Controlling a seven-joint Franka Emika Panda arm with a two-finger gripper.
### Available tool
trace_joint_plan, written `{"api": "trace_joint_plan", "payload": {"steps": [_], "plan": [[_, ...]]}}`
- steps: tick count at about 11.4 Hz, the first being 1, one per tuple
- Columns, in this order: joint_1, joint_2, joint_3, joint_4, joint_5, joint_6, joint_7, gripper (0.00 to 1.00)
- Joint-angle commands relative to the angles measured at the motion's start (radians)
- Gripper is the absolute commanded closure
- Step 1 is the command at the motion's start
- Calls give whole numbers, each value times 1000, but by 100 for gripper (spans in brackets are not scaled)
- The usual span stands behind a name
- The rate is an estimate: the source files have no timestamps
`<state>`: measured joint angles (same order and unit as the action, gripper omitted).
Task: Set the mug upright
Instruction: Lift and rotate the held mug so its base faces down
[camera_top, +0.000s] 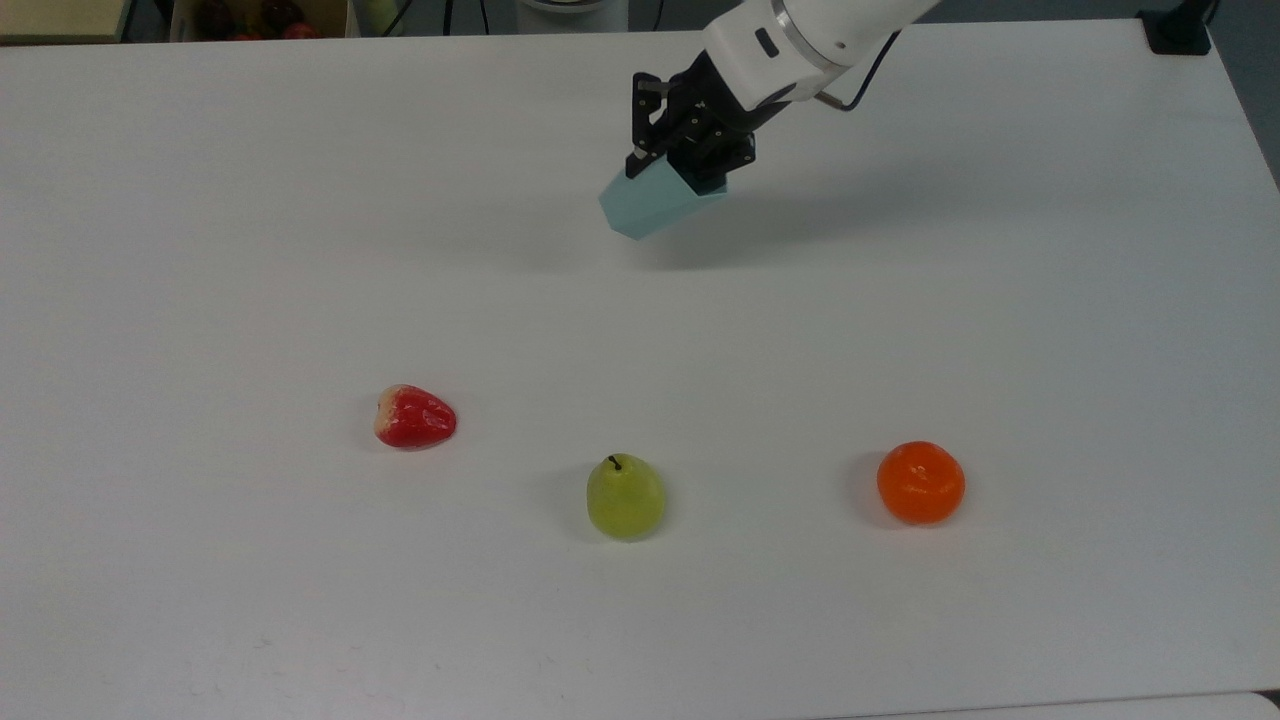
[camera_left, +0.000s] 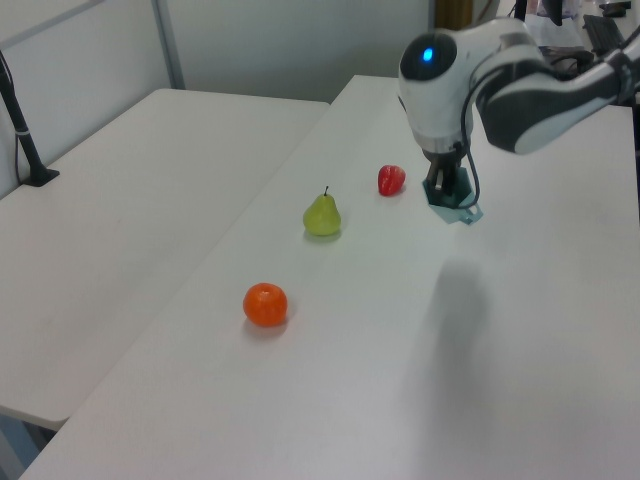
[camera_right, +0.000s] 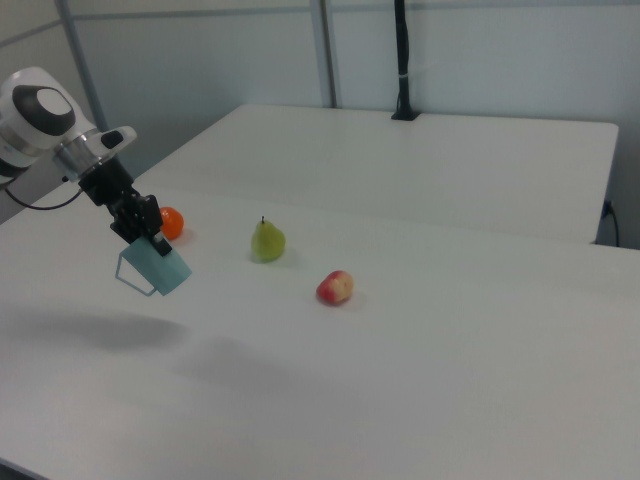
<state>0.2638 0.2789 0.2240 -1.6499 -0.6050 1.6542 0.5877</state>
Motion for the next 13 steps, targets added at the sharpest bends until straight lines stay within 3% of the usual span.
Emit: {"api": "trace_joint_plan", "payload": {"steps": [1,4,8,11,13], "plan": [[-87,-33,-6,-18,247,165,-272,100],[-116,-15,-6,-28,345,220,-524,100],[-159,41,-8,-56,402,288,-931,100],[-170,74,-9,-80,413,386,-1012,100],[-187,82,-9,-85,511,435,-1029,100]]}}
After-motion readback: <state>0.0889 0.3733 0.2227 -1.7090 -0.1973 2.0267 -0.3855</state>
